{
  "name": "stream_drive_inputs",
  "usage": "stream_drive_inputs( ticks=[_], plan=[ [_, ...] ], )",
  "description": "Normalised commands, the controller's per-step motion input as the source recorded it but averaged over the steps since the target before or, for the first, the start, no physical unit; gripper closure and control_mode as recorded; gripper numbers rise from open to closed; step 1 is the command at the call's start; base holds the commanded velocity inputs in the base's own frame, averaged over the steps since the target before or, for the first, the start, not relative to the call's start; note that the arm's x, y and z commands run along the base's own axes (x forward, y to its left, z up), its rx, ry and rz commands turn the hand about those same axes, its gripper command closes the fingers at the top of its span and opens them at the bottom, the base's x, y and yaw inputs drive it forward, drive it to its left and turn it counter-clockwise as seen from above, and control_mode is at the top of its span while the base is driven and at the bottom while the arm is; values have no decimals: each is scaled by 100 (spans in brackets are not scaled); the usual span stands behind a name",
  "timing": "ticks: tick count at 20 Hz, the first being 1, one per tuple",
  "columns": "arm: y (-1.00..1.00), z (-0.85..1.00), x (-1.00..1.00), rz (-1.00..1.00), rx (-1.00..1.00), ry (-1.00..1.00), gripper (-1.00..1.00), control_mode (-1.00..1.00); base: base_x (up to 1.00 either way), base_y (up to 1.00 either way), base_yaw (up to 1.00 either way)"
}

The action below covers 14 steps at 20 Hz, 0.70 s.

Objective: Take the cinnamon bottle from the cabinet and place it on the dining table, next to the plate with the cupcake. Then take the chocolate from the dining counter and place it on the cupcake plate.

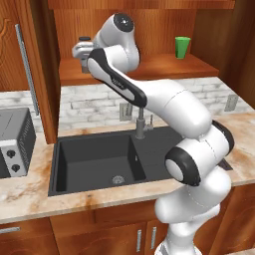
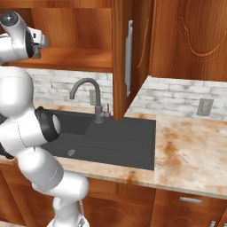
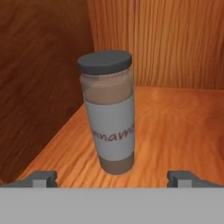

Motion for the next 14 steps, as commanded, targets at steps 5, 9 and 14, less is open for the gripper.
stream_drive_inputs(
  ticks=[5,9,14],
  plan=[
    [21,0,29,0,0,0,-100,-100,0,0,0],
    [8,0,30,0,0,0,-100,-100,0,0,0],
    [0,0,14,0,0,0,-100,-100,0,0,0]
  ],
)
